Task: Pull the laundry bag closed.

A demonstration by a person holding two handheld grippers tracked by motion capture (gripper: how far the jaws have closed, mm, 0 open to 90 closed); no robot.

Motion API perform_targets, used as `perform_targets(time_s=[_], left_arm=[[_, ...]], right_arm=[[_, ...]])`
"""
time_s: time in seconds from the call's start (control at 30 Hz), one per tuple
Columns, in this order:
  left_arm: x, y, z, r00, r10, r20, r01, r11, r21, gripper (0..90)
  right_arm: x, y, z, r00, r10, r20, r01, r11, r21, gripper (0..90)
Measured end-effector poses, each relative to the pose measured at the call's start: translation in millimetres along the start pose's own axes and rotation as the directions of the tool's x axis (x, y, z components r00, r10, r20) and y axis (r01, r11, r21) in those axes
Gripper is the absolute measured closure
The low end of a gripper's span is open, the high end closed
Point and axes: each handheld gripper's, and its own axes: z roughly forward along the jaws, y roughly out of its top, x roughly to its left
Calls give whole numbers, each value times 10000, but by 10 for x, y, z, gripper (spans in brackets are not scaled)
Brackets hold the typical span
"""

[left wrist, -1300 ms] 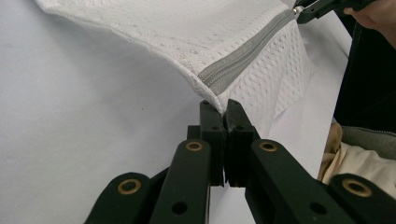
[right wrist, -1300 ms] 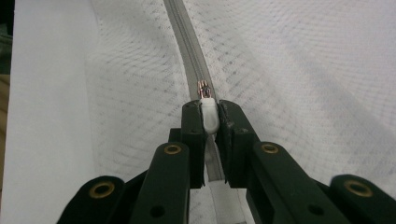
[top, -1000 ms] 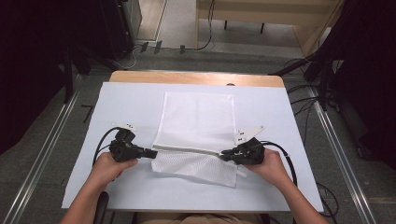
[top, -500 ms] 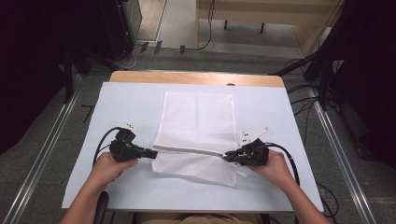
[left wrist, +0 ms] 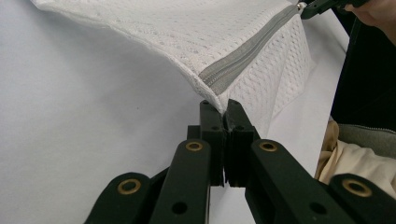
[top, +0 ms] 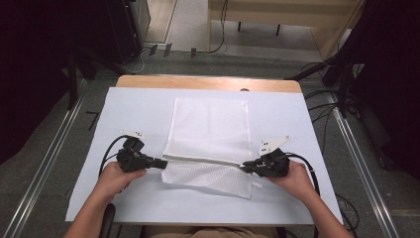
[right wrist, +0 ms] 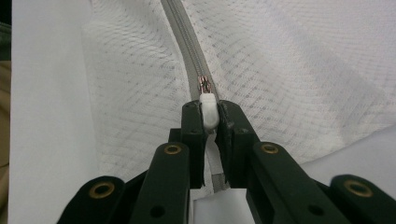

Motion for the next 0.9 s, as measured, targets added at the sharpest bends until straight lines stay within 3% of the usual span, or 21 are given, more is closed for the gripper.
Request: perform_targets(time_s=[0.9], left_arm=[[21, 6, -1, 9999, -127, -90, 127, 9999, 24, 894]], right_arm=[[-13, -110, -60, 9998, 197, 24, -197, 9998, 71, 822]])
